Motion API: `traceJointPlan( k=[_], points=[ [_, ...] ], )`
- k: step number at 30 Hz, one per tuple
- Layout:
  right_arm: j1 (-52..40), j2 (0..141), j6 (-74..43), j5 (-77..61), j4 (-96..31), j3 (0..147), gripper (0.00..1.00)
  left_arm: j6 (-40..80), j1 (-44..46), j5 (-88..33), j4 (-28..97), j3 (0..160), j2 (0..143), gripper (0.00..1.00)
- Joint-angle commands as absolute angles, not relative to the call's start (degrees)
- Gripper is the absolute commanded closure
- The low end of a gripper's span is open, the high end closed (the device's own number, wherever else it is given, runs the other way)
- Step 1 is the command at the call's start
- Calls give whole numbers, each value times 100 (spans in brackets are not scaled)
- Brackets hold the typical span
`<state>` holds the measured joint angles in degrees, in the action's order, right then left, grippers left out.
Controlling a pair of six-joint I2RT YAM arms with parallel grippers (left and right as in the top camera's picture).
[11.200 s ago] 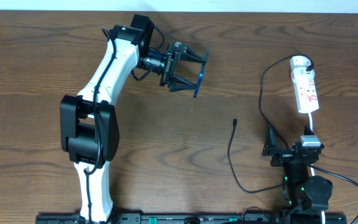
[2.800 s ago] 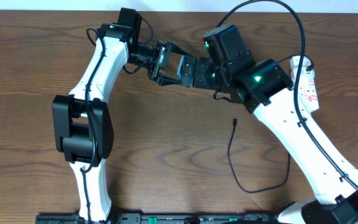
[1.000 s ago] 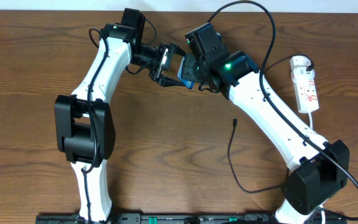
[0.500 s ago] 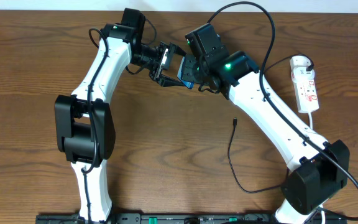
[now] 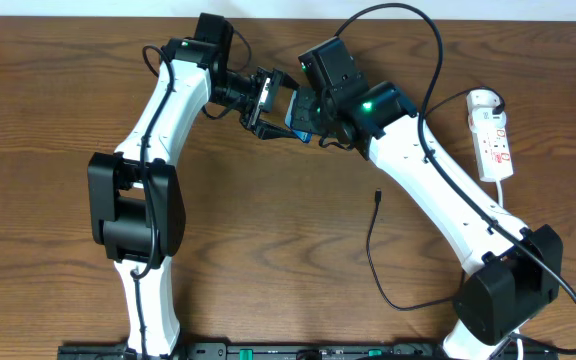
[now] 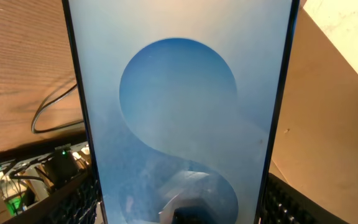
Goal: Plug charger to phone and switch on socket
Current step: 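Close the right gripper on the phone's lower edge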
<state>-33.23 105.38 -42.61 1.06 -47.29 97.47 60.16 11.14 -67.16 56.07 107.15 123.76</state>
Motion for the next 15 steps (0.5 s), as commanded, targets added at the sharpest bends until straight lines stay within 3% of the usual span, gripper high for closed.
traceJointPlan(
  k=[1, 6, 7, 11, 15],
  points=[
    [-3347, 10536, -4176, 89, -4762, 9856, 98, 5968, 1111, -6899, 5601, 10722, 12116, 27],
    [-3347, 10536, -4176, 91, -4753, 9856, 98, 5968, 1111, -6897, 5601, 10722, 12116, 26],
    [-3345, 10536, -4176, 91, -4751, 9856, 99, 5968, 1111, -6897, 5601, 10722, 12116, 17],
    [-3291, 10534, -4178, 115, -4746, 9856, 98, 5968, 1111, -6893, 5601, 10722, 12116, 2],
    [-3114, 10532, -4333, 40, -4751, 9856, 99, 5970, 1111, -6893, 5599, 10722, 12116, 0]
  ],
)
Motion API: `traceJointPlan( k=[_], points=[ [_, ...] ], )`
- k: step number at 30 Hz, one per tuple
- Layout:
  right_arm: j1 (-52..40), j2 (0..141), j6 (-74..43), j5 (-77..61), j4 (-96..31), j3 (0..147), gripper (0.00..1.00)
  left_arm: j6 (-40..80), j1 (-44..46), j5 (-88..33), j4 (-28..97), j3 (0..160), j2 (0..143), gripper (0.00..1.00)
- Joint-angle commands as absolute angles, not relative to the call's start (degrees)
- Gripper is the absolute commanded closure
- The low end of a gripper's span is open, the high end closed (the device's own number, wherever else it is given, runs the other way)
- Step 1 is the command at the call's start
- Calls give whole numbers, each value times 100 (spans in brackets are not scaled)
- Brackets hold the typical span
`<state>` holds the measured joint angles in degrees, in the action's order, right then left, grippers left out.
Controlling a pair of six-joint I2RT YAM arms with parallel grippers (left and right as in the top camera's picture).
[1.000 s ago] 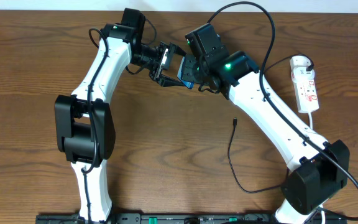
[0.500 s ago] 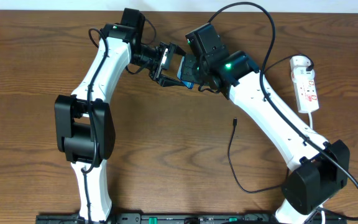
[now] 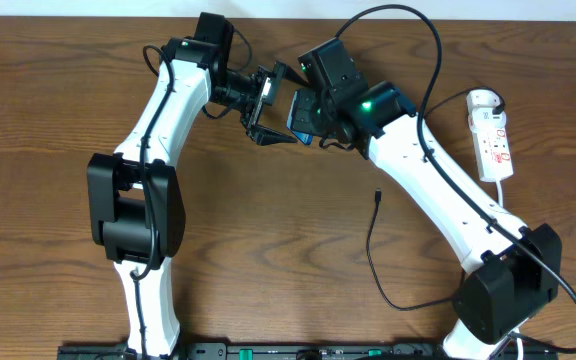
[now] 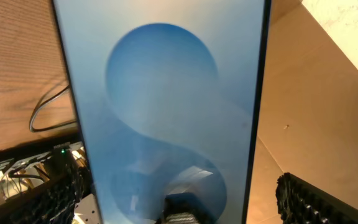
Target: Plug charger to phone and switch on socket
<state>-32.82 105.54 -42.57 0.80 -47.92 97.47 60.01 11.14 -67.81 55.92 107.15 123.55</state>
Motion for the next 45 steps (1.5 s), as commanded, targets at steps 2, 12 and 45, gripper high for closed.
traceJointPlan(
  k=[2, 12, 45],
  points=[
    [-2995, 10532, -4434, -110, -4742, 9856, 99, 5968, 1111, -6893, 5599, 10722, 12116, 0],
    [-2228, 10272, -5634, -1288, -4716, 9856, 99, 6191, 1111, -6904, 5496, 10722, 12116, 1],
    [-2174, 10005, -9489, -451, -3570, 9856, 99, 9465, 1380, -7196, 2191, 10722, 12116, 22]
  ],
)
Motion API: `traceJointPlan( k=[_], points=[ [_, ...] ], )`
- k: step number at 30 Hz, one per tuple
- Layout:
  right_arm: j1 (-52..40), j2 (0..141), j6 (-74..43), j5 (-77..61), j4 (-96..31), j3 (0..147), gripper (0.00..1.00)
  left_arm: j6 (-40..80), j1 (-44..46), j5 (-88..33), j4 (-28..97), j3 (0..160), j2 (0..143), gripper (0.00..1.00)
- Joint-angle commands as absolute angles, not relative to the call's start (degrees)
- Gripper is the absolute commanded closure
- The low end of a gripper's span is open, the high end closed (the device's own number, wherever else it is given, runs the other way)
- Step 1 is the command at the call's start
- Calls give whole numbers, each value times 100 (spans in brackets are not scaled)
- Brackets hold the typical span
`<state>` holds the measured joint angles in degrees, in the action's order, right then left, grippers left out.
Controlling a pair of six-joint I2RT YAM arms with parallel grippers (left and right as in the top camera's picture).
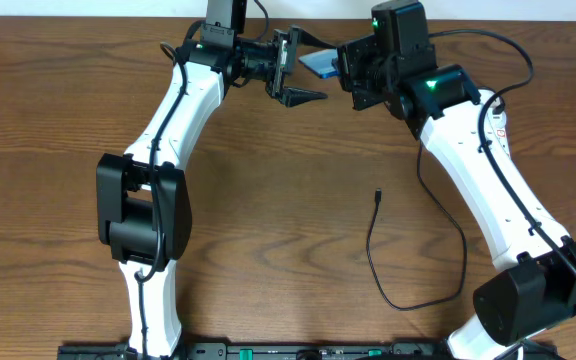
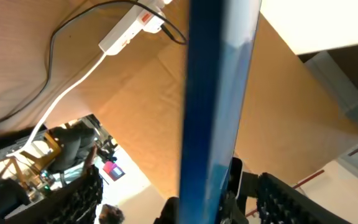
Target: Plug charger to phone and switch on socket
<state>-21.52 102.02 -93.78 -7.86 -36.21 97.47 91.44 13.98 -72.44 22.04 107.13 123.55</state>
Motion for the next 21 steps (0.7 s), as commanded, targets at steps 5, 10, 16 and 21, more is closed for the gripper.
traceJointPlan(
  k=[5, 10, 16, 21],
  points=[
    [-2220, 10005, -9402, -451, -3601, 9856, 99, 9511, 1380, -7194, 2191, 10722, 12116, 27],
    [-2261, 10005, -9500, -454, -3597, 9856, 99, 9751, 1380, -7194, 2191, 10722, 12116, 35],
    [-2294, 10005, -9642, -464, -3601, 9856, 99, 9808, 1380, -7124, 2191, 10722, 12116, 39],
    [-2335, 10005, -9841, -475, -3634, 9856, 98, 9808, 1380, -7087, 2191, 10722, 12116, 45]
  ],
)
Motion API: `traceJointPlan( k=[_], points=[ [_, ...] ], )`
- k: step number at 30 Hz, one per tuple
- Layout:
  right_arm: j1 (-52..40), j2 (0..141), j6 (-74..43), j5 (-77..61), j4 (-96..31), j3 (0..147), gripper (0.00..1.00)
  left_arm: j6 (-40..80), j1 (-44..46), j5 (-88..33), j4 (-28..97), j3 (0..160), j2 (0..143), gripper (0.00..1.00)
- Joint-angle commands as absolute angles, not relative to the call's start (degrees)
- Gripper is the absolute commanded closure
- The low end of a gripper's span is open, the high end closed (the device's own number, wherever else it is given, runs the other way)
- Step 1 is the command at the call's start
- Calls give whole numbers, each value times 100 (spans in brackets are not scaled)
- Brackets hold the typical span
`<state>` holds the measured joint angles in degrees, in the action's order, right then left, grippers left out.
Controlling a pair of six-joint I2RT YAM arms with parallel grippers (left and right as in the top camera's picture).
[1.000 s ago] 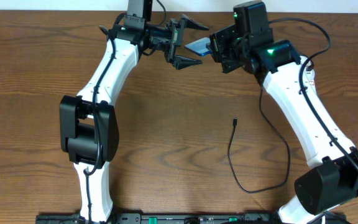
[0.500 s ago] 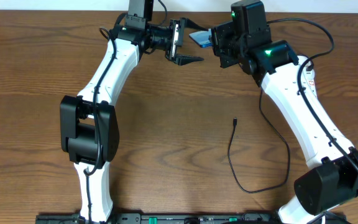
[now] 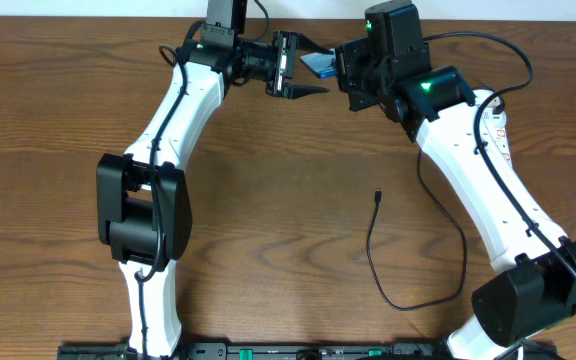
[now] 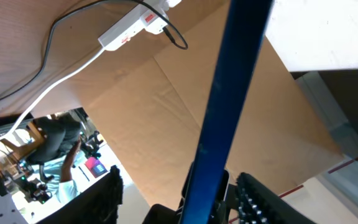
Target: Plug charger to phone and switch on socket
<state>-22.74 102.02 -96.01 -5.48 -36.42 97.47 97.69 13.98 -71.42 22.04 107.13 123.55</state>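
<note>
The blue phone (image 3: 320,62) hangs in the air at the back of the table, with my right gripper (image 3: 342,68) shut on its right end. My left gripper (image 3: 304,70) faces it from the left, open, one finger on each side of the phone without touching it. In the left wrist view the phone (image 4: 229,99) shows edge-on and tilted between my spread fingers (image 4: 104,199). The black charger plug (image 3: 378,195) lies loose on the table. The white socket strip (image 3: 500,125) lies at the right, partly under my right arm.
The black charger cable (image 3: 373,260) loops from the plug toward the front and back up to the right. A white lead runs from the strip (image 4: 132,28). The table's back edge is just behind both grippers.
The phone now leans to the right in the left wrist view instead of standing straight. My right gripper with the phone has shifted slightly left. My left gripper is still open.
My left gripper was shut on the phone over the back middle of the table, the right gripper at its other end. Then the left fingers stood apart. Later both grippers were farther back and right, the phone in the right gripper, as now.
</note>
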Motion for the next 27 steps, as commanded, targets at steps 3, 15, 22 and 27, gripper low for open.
traceJointPlan(
  k=[3, 15, 22, 27],
  points=[
    [-2342, 10005, -10007, -486, -3693, 9856, 98, 9808, 1380, -7087, 2191, 10722, 12116, 53],
    [-2333, 10005, -10073, -513, -3686, 9856, 99, 9806, 1380, -6947, 2191, 10722, 12116, 69],
    [-2331, 10005, -10073, -510, -3688, 9856, 99, 9804, 1356, -6823, 2191, 10720, 12116, 76],
    [-2329, 10005, -10071, -508, -3688, 9856, 98, 9800, 1319, -6825, 2191, 10722, 12116, 92]
  ],
)
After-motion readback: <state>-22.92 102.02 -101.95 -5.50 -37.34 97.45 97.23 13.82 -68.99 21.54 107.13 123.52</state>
